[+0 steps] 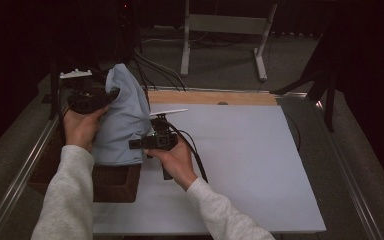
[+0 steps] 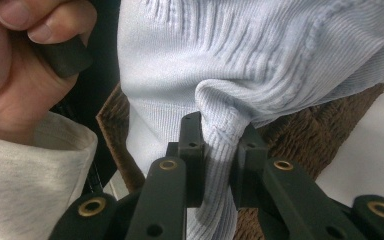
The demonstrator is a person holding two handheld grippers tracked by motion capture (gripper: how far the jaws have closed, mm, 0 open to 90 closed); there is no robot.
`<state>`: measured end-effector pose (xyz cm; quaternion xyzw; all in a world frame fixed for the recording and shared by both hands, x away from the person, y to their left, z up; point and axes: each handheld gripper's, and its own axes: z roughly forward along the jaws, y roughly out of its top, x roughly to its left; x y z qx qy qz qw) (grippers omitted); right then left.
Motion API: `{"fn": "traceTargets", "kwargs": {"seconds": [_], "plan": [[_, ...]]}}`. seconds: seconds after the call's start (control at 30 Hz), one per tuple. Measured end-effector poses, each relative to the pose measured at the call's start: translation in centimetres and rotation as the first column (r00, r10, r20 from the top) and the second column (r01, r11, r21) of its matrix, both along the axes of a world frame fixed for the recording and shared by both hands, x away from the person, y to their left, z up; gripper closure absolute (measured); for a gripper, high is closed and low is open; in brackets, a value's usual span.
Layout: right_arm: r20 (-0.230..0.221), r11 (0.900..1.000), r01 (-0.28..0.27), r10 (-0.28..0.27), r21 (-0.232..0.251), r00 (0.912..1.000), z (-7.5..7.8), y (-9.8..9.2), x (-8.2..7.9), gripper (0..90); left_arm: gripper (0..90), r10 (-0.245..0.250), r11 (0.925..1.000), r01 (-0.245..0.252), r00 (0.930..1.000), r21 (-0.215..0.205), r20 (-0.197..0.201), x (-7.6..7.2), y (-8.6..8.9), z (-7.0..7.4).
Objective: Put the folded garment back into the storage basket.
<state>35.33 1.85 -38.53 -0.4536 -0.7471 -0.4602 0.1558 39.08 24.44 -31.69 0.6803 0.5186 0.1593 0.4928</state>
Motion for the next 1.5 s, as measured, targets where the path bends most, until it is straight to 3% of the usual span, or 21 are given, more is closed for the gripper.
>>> {"fn": "traceTargets", "kwargs": {"seconds": [0.83, 1.5], "plan": [[0.004, 0.999, -0.014, 0.014, -0.032, 0.9999, -0.5, 2.8, 0.1, 78.8, 82.1, 0.032, 0.9994, -0.032, 0.9995, -0.009, -0.007, -0.3, 2.6, -0.7], [0.0, 0.998, -0.019, 0.019, -0.052, 0.9998, -0.9, 4.5, 0.2, 78.7, 82.1, 0.031, 0.9994, -0.031, 0.9995, 0.017, -0.002, -0.7, 4.4, -1.1]]}}
